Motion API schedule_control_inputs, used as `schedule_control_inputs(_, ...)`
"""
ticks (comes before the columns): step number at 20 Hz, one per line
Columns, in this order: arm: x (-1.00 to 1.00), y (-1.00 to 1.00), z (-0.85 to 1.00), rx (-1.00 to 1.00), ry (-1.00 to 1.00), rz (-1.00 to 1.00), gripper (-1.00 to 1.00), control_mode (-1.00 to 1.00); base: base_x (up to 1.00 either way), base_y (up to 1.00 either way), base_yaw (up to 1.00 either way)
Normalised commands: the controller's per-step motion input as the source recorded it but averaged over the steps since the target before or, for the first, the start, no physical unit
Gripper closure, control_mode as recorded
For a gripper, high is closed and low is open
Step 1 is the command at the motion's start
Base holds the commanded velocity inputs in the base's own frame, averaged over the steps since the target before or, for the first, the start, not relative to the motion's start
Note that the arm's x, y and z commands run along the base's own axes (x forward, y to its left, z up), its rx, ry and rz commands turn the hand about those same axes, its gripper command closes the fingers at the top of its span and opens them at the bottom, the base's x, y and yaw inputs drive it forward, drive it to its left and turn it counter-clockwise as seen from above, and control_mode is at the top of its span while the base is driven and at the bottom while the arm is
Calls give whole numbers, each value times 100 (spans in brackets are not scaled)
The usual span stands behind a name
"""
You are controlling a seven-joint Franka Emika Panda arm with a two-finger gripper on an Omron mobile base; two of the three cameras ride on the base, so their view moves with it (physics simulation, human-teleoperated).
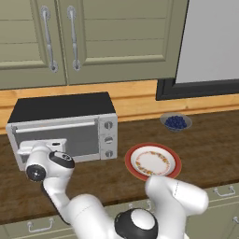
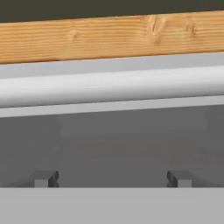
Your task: Pick up the kebab skewer and baguette bread, and place them inside the toaster oven. Close the toaster oven door and start by setting the timer.
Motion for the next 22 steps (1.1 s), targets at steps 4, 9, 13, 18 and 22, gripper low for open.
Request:
schedule_control_inputs(4, -49, -57, 4, 0, 0, 0, -100, -100, 0, 0, 0)
schedule_control_inputs(9, -37, -46, 4, 0, 0, 0, -100, -100, 0, 0, 0)
schedule_control_inputs(13, -22, -61, 3, 0, 0, 0, -100, -100, 0, 0, 0)
schedule_control_inputs(18, -15, -55, 0, 0, 0, 0, -100, -100, 0, 0, 0)
schedule_control_inputs(22, 0, -43, 0, 0, 0, 0, -100, -100, 0, 0, 0)
